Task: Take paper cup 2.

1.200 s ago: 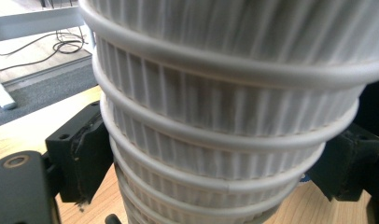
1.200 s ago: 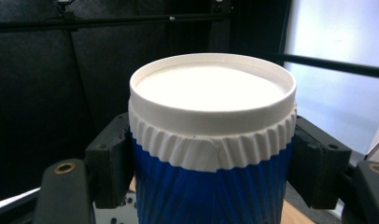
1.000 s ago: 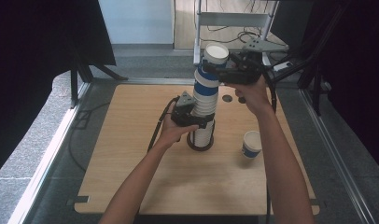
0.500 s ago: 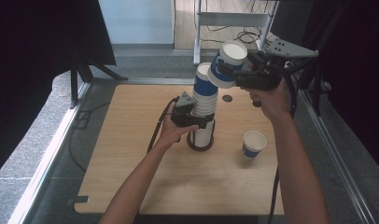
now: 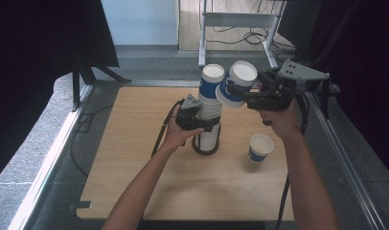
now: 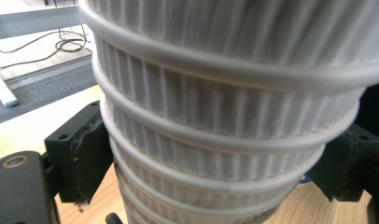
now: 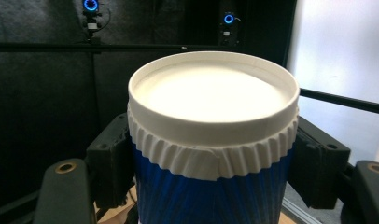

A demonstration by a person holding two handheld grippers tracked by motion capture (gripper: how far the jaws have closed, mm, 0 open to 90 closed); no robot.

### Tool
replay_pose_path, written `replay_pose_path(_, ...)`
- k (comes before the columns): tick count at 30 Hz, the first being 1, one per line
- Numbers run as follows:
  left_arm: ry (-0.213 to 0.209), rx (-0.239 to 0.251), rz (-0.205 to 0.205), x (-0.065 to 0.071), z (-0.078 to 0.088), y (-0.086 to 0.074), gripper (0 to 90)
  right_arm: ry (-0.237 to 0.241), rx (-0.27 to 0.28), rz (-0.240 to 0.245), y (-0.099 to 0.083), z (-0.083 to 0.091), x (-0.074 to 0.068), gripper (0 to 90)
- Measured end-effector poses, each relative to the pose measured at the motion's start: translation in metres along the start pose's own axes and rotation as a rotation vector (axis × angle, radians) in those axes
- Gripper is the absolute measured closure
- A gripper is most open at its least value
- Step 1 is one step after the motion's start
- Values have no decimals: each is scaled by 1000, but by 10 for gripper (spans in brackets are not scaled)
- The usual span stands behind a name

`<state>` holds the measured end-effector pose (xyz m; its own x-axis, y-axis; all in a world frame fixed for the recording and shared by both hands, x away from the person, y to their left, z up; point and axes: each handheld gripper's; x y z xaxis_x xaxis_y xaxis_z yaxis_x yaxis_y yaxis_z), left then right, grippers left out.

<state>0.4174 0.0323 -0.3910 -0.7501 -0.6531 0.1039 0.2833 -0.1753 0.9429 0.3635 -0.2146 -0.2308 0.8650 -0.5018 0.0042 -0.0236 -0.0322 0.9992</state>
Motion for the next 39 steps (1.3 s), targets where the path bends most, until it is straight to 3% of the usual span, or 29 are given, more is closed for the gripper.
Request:
replay_pose_path(11,8,-6,4,0,1,1,109,36,-21,-7,-27,11,-13,263)
replay_pose_path(19,22,-1,-2,-2,8,-1,31,50,-50,-13,-46,12,-16,263)
replay_pose_path(28,10,29,-4,-1,35,-10,42,68,-68,-21,-68,14,-26,262)
replay_pose_path(37,-9,57,4,2,68,-33,69,89,-90,-49,-95,16,-35,262)
replay_pose_path(39,-2,56,-13,4,74,-39,70,91,-97,-53,-102,16,-36,262)
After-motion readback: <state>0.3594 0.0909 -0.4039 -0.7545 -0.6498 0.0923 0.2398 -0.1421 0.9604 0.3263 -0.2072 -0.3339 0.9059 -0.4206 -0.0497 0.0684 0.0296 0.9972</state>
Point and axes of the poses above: each handheld gripper's, and its own axes: z roughly backward along the jaws, y roughly out of its top, x roughly to its right, and after that the axes turned 4 degrees about x, right-handed
